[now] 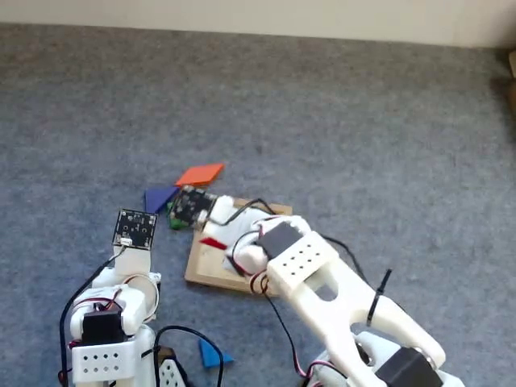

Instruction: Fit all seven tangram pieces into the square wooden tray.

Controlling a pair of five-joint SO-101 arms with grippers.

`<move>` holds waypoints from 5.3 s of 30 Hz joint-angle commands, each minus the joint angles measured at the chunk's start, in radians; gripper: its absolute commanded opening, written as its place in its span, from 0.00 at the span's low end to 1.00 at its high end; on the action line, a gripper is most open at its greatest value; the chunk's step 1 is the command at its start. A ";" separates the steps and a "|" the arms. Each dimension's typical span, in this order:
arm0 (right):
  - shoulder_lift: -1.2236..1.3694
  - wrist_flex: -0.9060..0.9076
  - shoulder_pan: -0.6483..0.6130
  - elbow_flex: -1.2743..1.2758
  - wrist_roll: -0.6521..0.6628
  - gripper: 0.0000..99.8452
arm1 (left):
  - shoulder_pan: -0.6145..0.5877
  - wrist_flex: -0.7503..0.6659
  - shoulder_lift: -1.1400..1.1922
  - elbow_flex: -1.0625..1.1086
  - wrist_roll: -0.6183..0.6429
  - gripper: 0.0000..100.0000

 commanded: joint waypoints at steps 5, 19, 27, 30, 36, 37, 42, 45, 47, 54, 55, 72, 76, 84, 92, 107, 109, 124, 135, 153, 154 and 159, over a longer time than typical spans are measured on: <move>-0.005 -0.156 -0.053 0.081 0.005 0.20 | 0.012 0.006 -0.053 0.021 -0.006 0.01; -0.005 -0.165 -0.045 0.134 -0.130 0.20 | 0.012 0.006 -0.053 0.021 -0.006 0.01; -0.005 -0.127 -0.044 0.147 -0.160 0.20 | 0.012 0.006 -0.053 0.021 -0.006 0.01; -0.005 -0.094 -0.035 0.145 -0.158 0.20 | 0.012 0.006 -0.053 0.021 -0.006 0.01; -0.005 -0.062 -0.033 0.145 -0.158 0.23 | 0.012 0.006 -0.053 0.021 -0.006 0.01; -0.005 -0.051 -0.033 0.145 -0.158 0.27 | 0.012 0.006 -0.053 0.021 -0.006 0.01; -0.007 -0.027 -0.033 0.145 -0.160 0.38 | 0.012 0.006 -0.053 0.021 -0.006 0.01; -0.012 -0.027 -0.035 0.145 -0.160 0.38 | 0.012 0.006 -0.053 0.021 -0.006 0.01; -0.016 -0.027 -0.035 0.145 -0.160 0.38 | 0.012 0.006 -0.053 0.021 -0.006 0.01; -0.018 0.050 -0.030 0.133 -0.161 0.25 | 0.012 0.006 -0.053 0.021 -0.006 0.01; -0.018 0.053 -0.022 0.124 -0.163 0.21 | 0.012 0.006 -0.053 0.021 -0.006 0.01; -0.005 -0.199 0.021 0.139 -0.307 0.07 | 0.012 0.006 -0.053 0.021 -0.006 0.01; -0.004 -0.199 0.021 0.148 -0.310 0.07 | 0.012 0.006 -0.053 0.021 -0.006 0.01; 0.147 -0.139 0.022 0.140 -0.305 0.07 | 0.012 0.006 -0.053 0.021 -0.006 0.01; 0.139 0.001 0.047 0.084 -0.187 0.07 | 0.012 0.006 -0.053 0.021 -0.006 0.01; -0.068 0.251 0.272 -0.067 -0.301 0.07 | 0.012 0.006 -0.053 0.021 -0.006 0.01; -0.104 0.254 0.298 -0.067 -0.404 0.07 | 0.012 0.006 -0.053 0.021 -0.006 0.01; -0.159 0.259 0.312 0.084 -0.918 0.11 | 0.012 0.006 -0.053 0.021 -0.006 0.01; -0.157 0.298 0.306 0.128 -1.082 0.28 | 0.012 0.006 -0.053 0.021 -0.006 0.01; 0.179 0.298 0.305 0.117 -1.077 0.28 | 0.012 0.006 -0.053 0.021 -0.006 0.01; 0.179 0.298 0.306 0.117 -1.076 0.28 | 0.012 0.006 -0.053 0.021 -0.006 0.01; 0.179 0.298 0.309 0.117 -1.074 0.27 | 0.012 0.006 -0.053 0.021 -0.006 0.01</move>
